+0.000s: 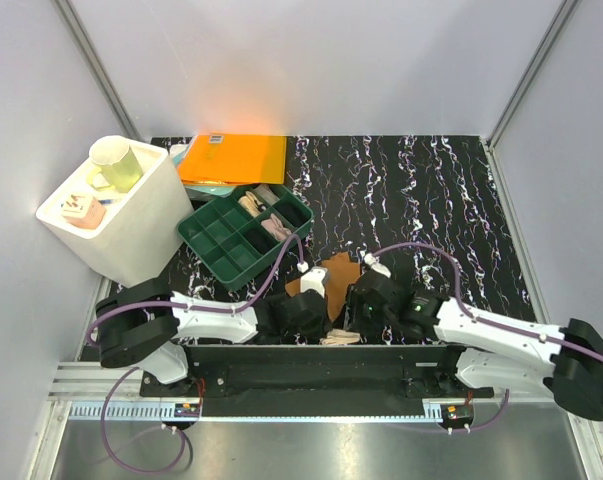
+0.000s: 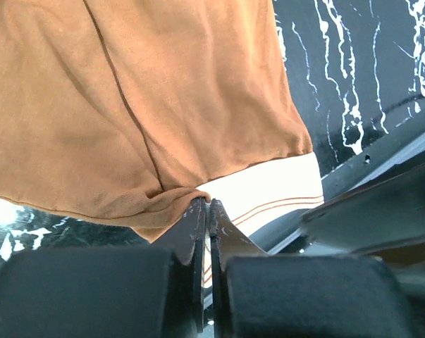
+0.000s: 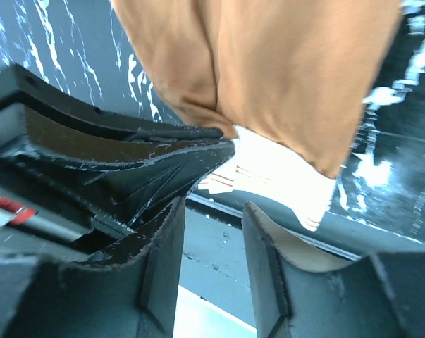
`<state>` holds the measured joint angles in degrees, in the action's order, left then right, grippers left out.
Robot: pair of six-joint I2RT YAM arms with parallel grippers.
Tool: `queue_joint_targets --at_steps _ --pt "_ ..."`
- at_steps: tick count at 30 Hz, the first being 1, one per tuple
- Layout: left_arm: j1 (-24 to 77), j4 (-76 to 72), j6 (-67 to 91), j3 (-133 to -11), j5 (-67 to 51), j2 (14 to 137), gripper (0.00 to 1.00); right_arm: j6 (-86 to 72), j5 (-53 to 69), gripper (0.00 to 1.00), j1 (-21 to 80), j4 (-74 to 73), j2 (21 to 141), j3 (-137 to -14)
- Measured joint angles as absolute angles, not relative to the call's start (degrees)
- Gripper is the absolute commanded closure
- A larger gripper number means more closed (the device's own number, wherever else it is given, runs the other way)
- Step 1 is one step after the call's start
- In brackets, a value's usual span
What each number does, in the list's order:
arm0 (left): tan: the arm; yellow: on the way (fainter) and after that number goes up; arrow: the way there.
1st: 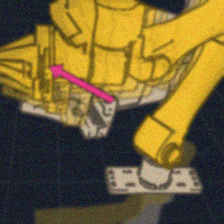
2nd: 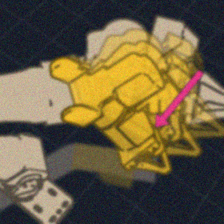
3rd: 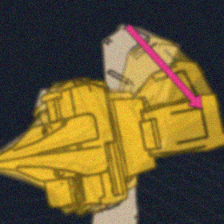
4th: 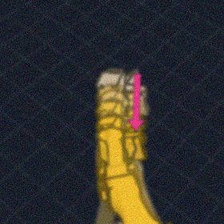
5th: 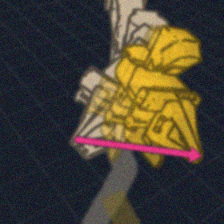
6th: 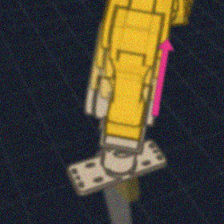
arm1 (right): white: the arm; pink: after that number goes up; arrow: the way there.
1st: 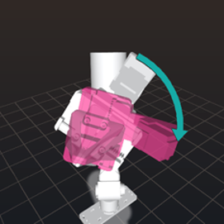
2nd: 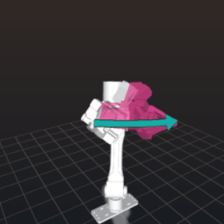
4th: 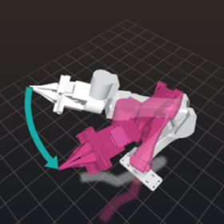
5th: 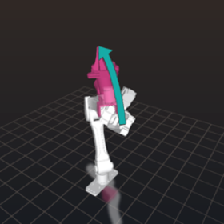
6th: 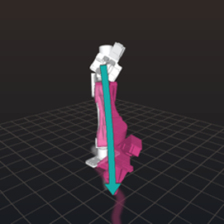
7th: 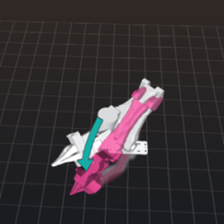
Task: Roll the underwear
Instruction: Fold the underwear at the center of the board.
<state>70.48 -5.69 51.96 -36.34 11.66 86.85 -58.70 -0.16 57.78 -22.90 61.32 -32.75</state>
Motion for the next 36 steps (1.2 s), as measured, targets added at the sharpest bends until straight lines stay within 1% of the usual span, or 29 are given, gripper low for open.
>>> queue_joint_targets --at_steps 3,6,16,18,19,21,22,25,26,29,31,36 --pt "70.72 -5.72 52.34 -36.32 11.35 86.85 1.0 -60.12 -3.2 0.56 57.76 -25.78 57.21 -31.97" --pt "70.78 -5.69 52.45 -36.32 11.31 86.85 1.0 -60.86 -5.26 0.6 57.67 -27.81 55.24 -30.89" --pt "71.05 -5.67 52.53 -36.32 11.33 86.85 1.0 -61.8 -7.55 0.64 57.21 -29.78 57.58 -26.83" --pt "71.13 -5.67 52.53 -36.32 11.33 86.85 1.0 -61.78 -7.88 0.67 57.21 -29.34 57.91 -26.2" --pt "71.22 -5.69 52.53 -36.32 11.35 86.85 1.0 -61.76 -7.94 0.7 57.21 -29.04 58.08 -26.0" --pt "71.29 -5.69 52.49 -36.32 11.35 86.85 1.0 -61.67 -8.01 0.74 57.19 -28.36 58.61 -25.65" --pt "71.31 -5.69 52.47 -36.34 11.35 86.85 1.0 -61.56 -8.03 0.78 57.19 -28.03 59.0 -25.58" --pt "71.5 -5.3 51.86 -36.69 11.35 86.85 1.0 -61.06 -8.03 0.86 57.19 -27.07 60.4 -25.56" --pt "71.68 -4.75 51.44 -37.08 11.42 86.85 1.0 -60.86 -8.01 0.91 57.19 -26.72 60.95 -25.56" --pt "72.14 -2.81 50.35 -38.85 11.6 86.85 1.0 -60.38 -7.92 0.98 57.19 -25.74 61.69 -25.58" --pt "72.44 -2.0 49.52 -40.14 11.68 86.96 1.0 -60.2 -7.94 1.0 57.17 -25.19 61.91 -25.58" --pt "72.82 1.02 48.05 -43.11 12.36 87.74 1.0 -60.18 -7.94 1.0 57.14 -25.06 61.98 -25.58"
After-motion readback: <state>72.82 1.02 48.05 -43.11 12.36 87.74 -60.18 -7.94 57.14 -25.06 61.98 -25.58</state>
